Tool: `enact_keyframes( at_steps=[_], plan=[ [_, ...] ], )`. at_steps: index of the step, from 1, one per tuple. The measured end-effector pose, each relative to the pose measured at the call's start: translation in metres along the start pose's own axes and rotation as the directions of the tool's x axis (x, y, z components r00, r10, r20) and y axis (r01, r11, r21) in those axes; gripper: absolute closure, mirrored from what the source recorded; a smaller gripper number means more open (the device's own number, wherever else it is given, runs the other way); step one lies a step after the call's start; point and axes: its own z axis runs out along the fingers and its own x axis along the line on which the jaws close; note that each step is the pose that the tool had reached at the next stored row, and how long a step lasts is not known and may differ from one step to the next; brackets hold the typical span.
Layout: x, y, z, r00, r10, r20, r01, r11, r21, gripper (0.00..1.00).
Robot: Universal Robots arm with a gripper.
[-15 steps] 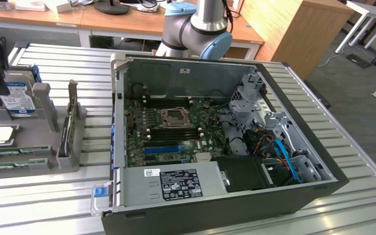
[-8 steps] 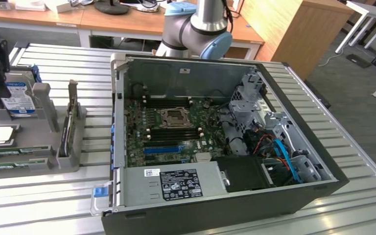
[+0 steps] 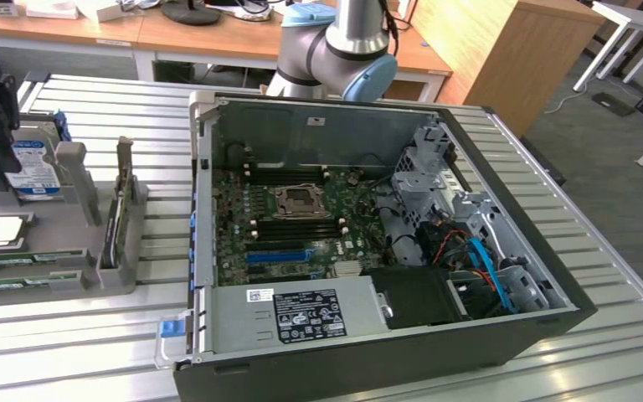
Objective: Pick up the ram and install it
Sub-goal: 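Pick up the ram and move it above insertion slot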
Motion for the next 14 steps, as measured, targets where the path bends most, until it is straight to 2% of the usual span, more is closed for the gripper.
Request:
enact_keyframes(
  at_steps=[10, 14],
  plan=[
    [0.0001, -0.0003, 0.009, 1.0, 0.0, 0.0, 0.0, 1.0, 0.0001, 0.64],
    [0.0001, -0.0003, 0.0093, 1.0, 0.0, 0.0006, 0.0, 1.0, 0.0007, 0.64]
  ],
)
